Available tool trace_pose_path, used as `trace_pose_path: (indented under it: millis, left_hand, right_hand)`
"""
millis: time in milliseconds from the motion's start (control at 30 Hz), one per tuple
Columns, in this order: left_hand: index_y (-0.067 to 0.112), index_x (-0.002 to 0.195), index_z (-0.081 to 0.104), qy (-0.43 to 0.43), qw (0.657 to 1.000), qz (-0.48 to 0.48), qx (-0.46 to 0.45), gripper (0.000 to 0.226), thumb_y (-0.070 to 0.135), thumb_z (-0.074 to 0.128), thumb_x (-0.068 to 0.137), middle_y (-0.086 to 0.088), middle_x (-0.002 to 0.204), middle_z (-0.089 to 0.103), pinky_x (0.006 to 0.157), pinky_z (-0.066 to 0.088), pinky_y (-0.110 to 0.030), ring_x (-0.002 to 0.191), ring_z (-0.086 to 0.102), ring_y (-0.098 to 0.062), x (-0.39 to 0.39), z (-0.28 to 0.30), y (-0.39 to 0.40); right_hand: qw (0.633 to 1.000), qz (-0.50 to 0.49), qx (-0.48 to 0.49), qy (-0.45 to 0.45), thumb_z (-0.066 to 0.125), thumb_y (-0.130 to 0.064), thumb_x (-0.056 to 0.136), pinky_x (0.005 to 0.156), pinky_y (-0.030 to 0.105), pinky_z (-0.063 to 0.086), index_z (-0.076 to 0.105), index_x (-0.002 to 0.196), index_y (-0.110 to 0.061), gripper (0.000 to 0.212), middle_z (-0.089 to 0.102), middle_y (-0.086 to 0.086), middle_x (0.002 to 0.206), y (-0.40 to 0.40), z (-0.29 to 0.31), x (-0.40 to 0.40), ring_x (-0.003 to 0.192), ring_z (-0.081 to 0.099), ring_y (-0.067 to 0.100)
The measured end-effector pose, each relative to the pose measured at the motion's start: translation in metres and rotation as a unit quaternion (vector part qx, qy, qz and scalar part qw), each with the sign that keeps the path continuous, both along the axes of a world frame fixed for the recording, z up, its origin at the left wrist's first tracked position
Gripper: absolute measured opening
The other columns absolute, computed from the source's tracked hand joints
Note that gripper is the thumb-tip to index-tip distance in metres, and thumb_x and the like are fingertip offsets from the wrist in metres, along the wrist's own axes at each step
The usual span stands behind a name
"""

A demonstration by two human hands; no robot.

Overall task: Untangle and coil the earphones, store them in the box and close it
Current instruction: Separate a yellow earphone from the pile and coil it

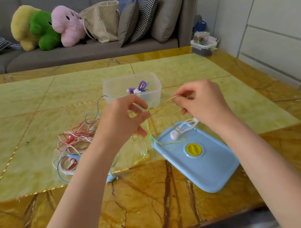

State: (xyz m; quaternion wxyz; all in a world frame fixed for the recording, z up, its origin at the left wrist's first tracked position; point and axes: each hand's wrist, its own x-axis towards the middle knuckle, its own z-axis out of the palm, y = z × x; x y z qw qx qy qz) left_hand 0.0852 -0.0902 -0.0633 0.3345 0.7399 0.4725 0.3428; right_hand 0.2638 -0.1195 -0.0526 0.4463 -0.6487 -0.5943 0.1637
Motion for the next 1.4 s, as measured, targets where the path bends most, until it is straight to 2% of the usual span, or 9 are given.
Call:
trace_pose_path:
  millis: [133, 233, 400, 667, 933, 1033, 1167, 1300, 1400]
  left_hand:
    - [0.02, 0.088, 0.059, 0.151, 0.984, 0.066, 0.073, 0.007, 0.013, 0.061, 0.086, 0.008, 0.077, 0.06, 0.047, 0.04, -0.015, 0.041, 0.06, -0.007, -0.005, -0.005, -0.001]
    - [0.02, 0.083, 0.061, 0.068, 0.979, 0.133, 0.139, 0.006, 0.018, 0.058, 0.088, 0.006, 0.07, 0.059, 0.046, 0.039, -0.022, 0.041, 0.056, -0.009, -0.007, -0.001, 0.003]
    - [0.016, 0.077, 0.066, 0.024, 0.963, 0.146, 0.224, 0.037, 0.041, 0.041, 0.085, 0.002, 0.051, 0.057, 0.053, 0.045, -0.033, 0.047, 0.051, -0.02, -0.009, 0.012, -0.002]
    - [0.021, 0.135, 0.041, 0.38, 0.914, 0.136, 0.041, 0.047, 0.041, 0.047, 0.093, -0.004, 0.116, 0.064, 0.085, 0.044, -0.036, 0.111, 0.057, -0.028, -0.024, -0.018, 0.012]
    - [0.018, 0.106, 0.066, 0.095, 0.972, 0.175, 0.127, 0.02, 0.014, 0.053, 0.091, 0.002, 0.098, 0.062, 0.068, 0.044, -0.025, 0.079, 0.061, -0.012, -0.015, -0.002, 0.012]
    - [0.021, 0.104, 0.065, -0.14, 0.989, -0.051, 0.002, 0.019, 0.026, 0.049, 0.096, 0.005, 0.098, 0.068, 0.082, 0.045, -0.017, 0.091, 0.065, -0.006, 0.007, 0.023, -0.011]
    - [0.013, 0.115, 0.058, -0.223, 0.934, -0.259, -0.106, 0.03, 0.026, 0.056, 0.089, 0.002, 0.096, 0.069, 0.087, 0.048, -0.022, 0.091, 0.067, -0.015, 0.029, 0.027, -0.032]
    - [0.015, 0.088, 0.062, -0.252, 0.945, -0.154, -0.141, 0.011, 0.025, 0.06, 0.084, 0.012, 0.054, 0.044, 0.061, 0.043, -0.017, 0.045, 0.038, -0.004, 0.017, 0.026, -0.024]
    - [0.014, 0.076, 0.061, -0.276, 0.948, -0.064, -0.145, 0.02, 0.021, 0.051, 0.093, 0.013, 0.047, 0.026, 0.037, 0.025, -0.012, 0.039, 0.02, -0.003, -0.005, 0.028, -0.011]
  right_hand:
    - [0.99, -0.066, 0.092, -0.084, 0.059, 0.001, 0.084, 0.07, 0.044, 0.053, 0.069, 0.087, -0.004, 0.011, 0.062, 0.004, 0.071, 0.002, -0.007, 0.006, 0.067, 0.063, 0.026]
    - [0.978, -0.087, 0.155, -0.108, 0.056, -0.001, 0.087, 0.067, 0.041, 0.051, 0.067, 0.086, -0.005, 0.012, 0.065, 0.01, 0.078, 0.003, -0.005, 0.008, 0.066, 0.063, 0.026]
    - [0.956, -0.038, 0.117, 0.268, 0.042, -0.002, 0.094, 0.042, 0.023, 0.042, 0.057, 0.072, -0.008, 0.027, 0.063, 0.009, 0.063, 0.004, 0.002, 0.003, 0.045, 0.058, 0.014]
    - [0.803, 0.03, 0.11, 0.585, 0.04, -0.024, 0.1, 0.087, 0.03, 0.054, 0.052, 0.084, -0.004, 0.028, 0.065, 0.018, 0.095, 0.003, 0.017, 0.009, 0.097, 0.067, 0.024]
    - [0.851, 0.124, -0.05, 0.509, 0.031, -0.063, 0.087, 0.11, 0.032, 0.032, 0.051, 0.13, -0.01, 0.071, 0.057, 0.005, 0.13, -0.001, 0.025, -0.003, 0.125, 0.048, 0.019]
    - [0.885, 0.135, -0.069, 0.441, 0.031, -0.054, 0.093, 0.09, 0.018, 0.041, 0.062, 0.104, -0.014, 0.052, 0.066, 0.0, 0.106, 0.002, 0.022, -0.011, 0.095, 0.061, 0.0]
    - [0.932, 0.105, -0.081, 0.336, 0.037, -0.04, 0.099, 0.059, 0.017, 0.046, 0.063, 0.069, -0.017, 0.047, 0.068, -0.004, 0.065, 0.001, 0.019, -0.018, 0.061, 0.062, 0.006]
    - [0.962, 0.089, -0.018, 0.258, 0.056, -0.034, 0.091, 0.095, 0.044, 0.046, 0.066, 0.059, -0.017, 0.038, 0.063, 0.006, 0.075, 0.007, 0.011, -0.013, 0.086, 0.063, 0.03]
    - [0.974, 0.051, 0.014, 0.22, 0.059, -0.031, 0.09, 0.081, 0.047, 0.051, 0.054, 0.065, -0.007, 0.034, 0.052, -0.009, 0.044, 0.005, 0.011, -0.007, 0.055, 0.057, 0.018]
